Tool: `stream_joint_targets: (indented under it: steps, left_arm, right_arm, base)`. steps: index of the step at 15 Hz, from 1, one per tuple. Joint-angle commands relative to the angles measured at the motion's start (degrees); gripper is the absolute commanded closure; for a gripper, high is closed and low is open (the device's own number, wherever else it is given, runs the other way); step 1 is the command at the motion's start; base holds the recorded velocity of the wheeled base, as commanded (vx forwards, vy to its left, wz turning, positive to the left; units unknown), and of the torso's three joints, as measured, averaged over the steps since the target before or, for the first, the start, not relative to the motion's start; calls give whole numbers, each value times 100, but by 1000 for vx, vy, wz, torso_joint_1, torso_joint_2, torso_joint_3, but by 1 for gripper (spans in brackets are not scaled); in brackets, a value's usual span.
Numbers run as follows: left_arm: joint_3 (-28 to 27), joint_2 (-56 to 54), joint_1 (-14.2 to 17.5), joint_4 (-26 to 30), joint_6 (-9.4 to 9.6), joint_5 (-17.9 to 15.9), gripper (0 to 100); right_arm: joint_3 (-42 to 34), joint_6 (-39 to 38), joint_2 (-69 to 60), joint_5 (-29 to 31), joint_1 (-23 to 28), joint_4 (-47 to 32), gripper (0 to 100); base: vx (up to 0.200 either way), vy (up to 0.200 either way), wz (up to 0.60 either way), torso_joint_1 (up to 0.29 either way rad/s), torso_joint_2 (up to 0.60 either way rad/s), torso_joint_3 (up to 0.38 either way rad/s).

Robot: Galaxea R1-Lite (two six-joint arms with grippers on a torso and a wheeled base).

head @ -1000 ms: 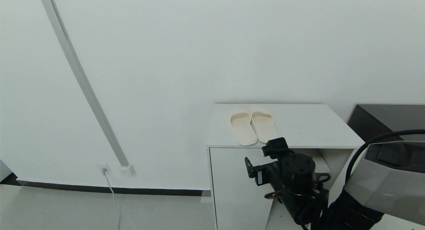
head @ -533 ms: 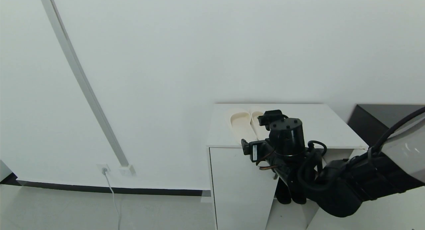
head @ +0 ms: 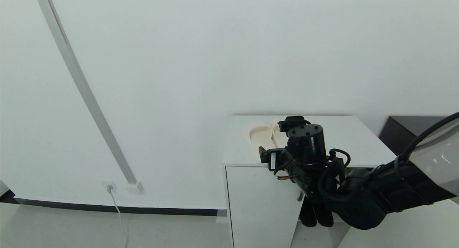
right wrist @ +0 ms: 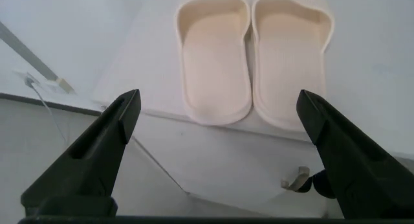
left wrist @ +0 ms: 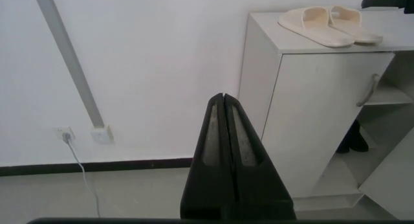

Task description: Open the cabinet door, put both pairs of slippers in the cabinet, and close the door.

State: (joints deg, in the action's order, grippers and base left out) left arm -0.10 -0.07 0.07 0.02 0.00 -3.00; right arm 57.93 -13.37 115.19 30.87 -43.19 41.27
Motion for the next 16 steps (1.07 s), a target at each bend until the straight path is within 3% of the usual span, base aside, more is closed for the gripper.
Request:
stream_joint_targets:
  steps: [1,3,8,13,16]
  left_arm:
    - [1,7,1,-2,0,1,100]
    - [1,7,1,-2,0,1,100]
    - [1,7,1,-2,0,1,100]
    - [1,7,1,-11,0,1,100]
    - [1,7,1,-2,0,1,100]
  right_arm:
    - [-142,-7,48,-10,-5,22,0]
    - [-247,-16,144,-10,-5,136,0]
    - [-212,124,803,-2,118,927,0]
    - [605,204,1340,-63,522,892,0]
    - [1449,283,1603,-230,645,303,0]
  base:
    - [200,0,0,12,7,2]
    - [200,0,0,7,5,2]
    - [0,0,0,0,0,0]
    - [0,0,0,0,0,0]
    - [0,0,0,0,0,0]
